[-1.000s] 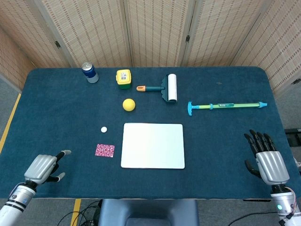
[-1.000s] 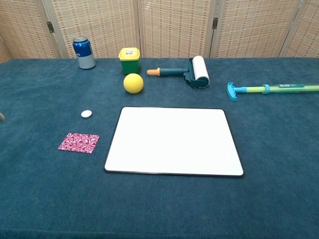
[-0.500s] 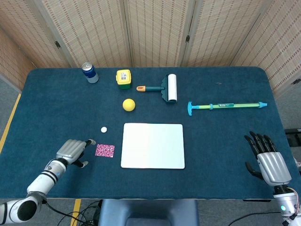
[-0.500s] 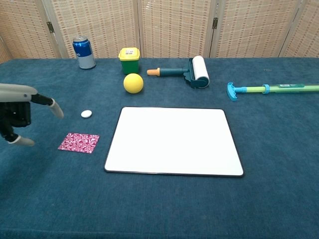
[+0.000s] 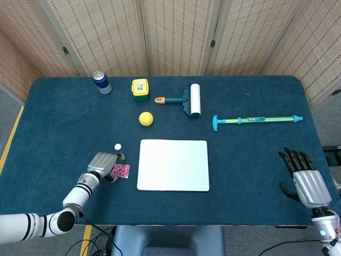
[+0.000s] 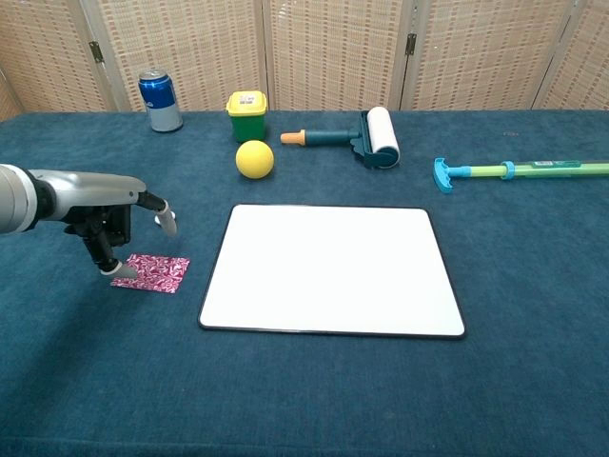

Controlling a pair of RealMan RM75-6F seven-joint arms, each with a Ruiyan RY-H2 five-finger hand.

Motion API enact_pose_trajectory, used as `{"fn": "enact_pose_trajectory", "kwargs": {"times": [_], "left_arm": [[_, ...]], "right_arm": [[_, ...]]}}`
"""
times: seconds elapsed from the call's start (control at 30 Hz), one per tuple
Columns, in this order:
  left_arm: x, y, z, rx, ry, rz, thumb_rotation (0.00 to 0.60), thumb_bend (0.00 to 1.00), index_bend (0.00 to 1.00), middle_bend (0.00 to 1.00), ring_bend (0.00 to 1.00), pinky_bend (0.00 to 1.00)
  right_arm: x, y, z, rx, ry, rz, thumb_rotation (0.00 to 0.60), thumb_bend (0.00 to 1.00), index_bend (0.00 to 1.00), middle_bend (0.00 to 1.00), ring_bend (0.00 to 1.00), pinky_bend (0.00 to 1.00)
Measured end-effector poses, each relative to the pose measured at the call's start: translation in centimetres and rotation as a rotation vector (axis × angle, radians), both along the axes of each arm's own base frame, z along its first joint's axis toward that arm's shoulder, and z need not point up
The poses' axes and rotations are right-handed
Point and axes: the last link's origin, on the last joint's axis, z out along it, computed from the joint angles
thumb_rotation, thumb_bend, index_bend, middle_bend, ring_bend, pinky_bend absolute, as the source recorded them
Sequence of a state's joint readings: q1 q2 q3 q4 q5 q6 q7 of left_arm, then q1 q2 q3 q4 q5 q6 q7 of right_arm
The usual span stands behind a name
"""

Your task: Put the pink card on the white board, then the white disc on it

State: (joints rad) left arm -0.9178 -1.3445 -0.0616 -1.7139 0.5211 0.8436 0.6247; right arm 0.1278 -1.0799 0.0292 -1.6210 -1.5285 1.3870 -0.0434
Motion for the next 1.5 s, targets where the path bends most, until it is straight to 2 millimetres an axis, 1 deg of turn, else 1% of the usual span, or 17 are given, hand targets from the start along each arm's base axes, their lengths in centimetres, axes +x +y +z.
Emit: {"fn": "enact_pose_trajectory", "kwargs": {"times": [0.2, 0.4, 0.7, 0.83, 0.9, 1.0, 1.17, 1.5], "left_arm": [[-0.5, 0.2, -0.1, -0.019, -0.010, 0.025, 0.600, 0.33, 0.24, 1.00, 0.98, 0.88], [-0.9, 0.1, 0.2, 0.019, -0.006, 0.014, 0.600, 0.32, 0.23, 1.00, 0.98, 0.88], [-0.9, -1.7, 0.1, 0.065, -0.016, -0.043, 0.600, 0.32, 0.24, 1.00, 0.98, 0.88], [-0.8, -2.8, -0.6, 0.055, -0.040, -0.055, 0.600, 0.32, 0.25, 1.00, 0.98, 0.88], [-0.9, -3.0, -1.0, 0.052, -0.048, -0.052, 0.600, 0.32, 0.26, 1.00, 0.98, 0.88], [-1.0, -2.9, -1.6, 0.049, -0.056, -0.047, 0.600, 0.33, 0.26, 1.00, 0.98, 0.88], [-1.1, -2.0, -2.3, 0.055, -0.057, -0.037, 0.600, 0.32, 0.26, 1.00, 0.98, 0.88], [-1.4, -1.0, -2.8, 0.050, -0.041, -0.001, 0.600, 0.32, 0.25, 1.00, 0.98, 0.88]], "right_arm": [[-0.1, 0.0, 0.0, 0.000, 0.001, -0.005, 0.600, 0.28, 0.00, 0.00, 0.00, 0.00], [0.0, 0.2, 0.1, -0.001, -0.003, -0.001, 0.600, 0.28, 0.00, 0.00, 0.00, 0.00], [0.2, 0.5, 0.2, 0.000, -0.007, 0.011, 0.600, 0.28, 0.00, 0.00, 0.00, 0.00], [0.3, 0.7, 0.2, 0.003, -0.009, 0.019, 0.600, 0.28, 0.00, 0.00, 0.00, 0.00], [0.3, 0.8, 0.2, 0.004, -0.010, 0.023, 0.600, 0.28, 0.00, 0.00, 0.00, 0.00], [0.4, 1.0, 0.3, 0.000, -0.013, 0.030, 0.600, 0.28, 0.00, 0.00, 0.00, 0.00], [0.3, 1.2, 0.5, -0.007, -0.017, 0.030, 0.600, 0.28, 0.00, 0.00, 0.00, 0.00], [0.0, 1.0, 1.0, -0.023, -0.023, 0.019, 0.600, 0.29, 0.00, 0.00, 0.00, 0.00]]}}
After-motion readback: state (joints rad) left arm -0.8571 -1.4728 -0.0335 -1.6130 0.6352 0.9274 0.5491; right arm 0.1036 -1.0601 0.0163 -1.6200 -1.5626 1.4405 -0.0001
